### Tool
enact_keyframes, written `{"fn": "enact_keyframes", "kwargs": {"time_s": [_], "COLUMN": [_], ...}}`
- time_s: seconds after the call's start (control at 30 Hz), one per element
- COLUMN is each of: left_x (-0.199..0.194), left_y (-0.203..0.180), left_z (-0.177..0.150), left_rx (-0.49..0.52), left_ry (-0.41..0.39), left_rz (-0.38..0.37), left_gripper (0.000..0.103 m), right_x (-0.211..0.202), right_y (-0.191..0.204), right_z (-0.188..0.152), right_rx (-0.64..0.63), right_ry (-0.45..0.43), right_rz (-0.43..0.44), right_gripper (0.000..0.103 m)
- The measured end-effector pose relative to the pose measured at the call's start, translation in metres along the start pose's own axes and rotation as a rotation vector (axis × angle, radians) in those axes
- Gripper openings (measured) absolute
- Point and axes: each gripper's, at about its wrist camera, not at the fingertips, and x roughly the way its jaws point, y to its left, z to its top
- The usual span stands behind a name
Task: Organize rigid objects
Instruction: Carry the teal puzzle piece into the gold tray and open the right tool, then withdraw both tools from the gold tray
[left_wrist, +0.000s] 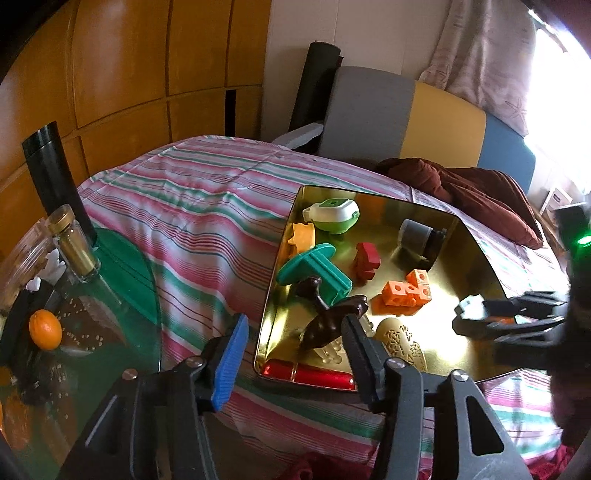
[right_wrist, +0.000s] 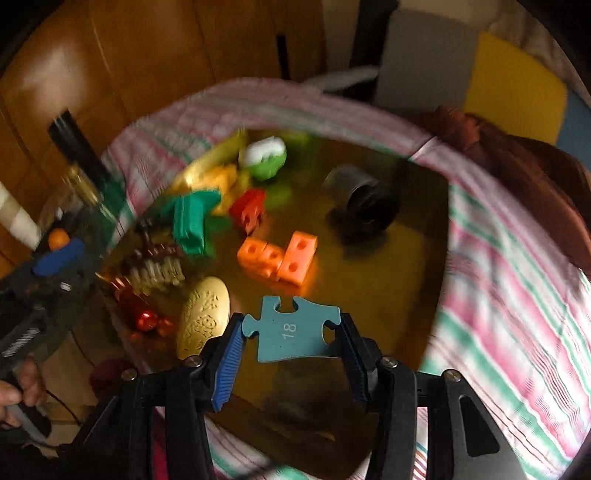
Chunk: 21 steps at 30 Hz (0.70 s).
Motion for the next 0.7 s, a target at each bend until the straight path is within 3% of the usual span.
{"fn": "enact_keyframes", "kwargs": {"time_s": [0.2, 0.37, 0.4, 0.43, 0.57, 0.63, 0.7], "left_x": [-0.001, -0.004, -0.006, -0.008, -0.019, -0.025, -0.032], "left_y": [-0.003, -0.006, -0.007, -0.008, -0.014, -0.018, -0.024], "left_z": [-0.001, 0.001, 0.001, 0.002, 0.004, 0.005, 0.007], "left_rx": [0.024, 0.02, 0.02, 0.021, 0.03, 0.034, 0.046], "left_ry": [-0.014, -0.02, -0.024, -0.029, -0.055, -0.068, -0.081], "left_rz": [0.012, 0.004, 0.002, 0.002, 0.0, 0.003, 0.008], "left_gripper": [0.066, 0.076, 0.08, 0.084, 0.094, 0.103, 0.103], "right_x": [0.032, 0.029, 0.027, 0.021, -0.01, -0.029, -0.048], "right_y": [0.005, 0.007, 0.009, 0.012, 0.017, 0.014, 0.01], "right_z": [-0.007, -0.014, -0.014, -0.015, -0.02, -0.026, -0.036], "right_rx": [-0.013, 0.008, 0.007, 0.004, 0.038, 0.104, 0.18], "right_ry": [0.05, 0.012, 0.004, -0.015, -0.136, -0.214, -0.287], "right_rz": [-0.016, 0.006, 0.004, 0.003, -0.031, -0.055, -0.086], "right_gripper": [0.051, 0.059, 0.065, 0.07, 0.072, 0.072, 0.072]}}
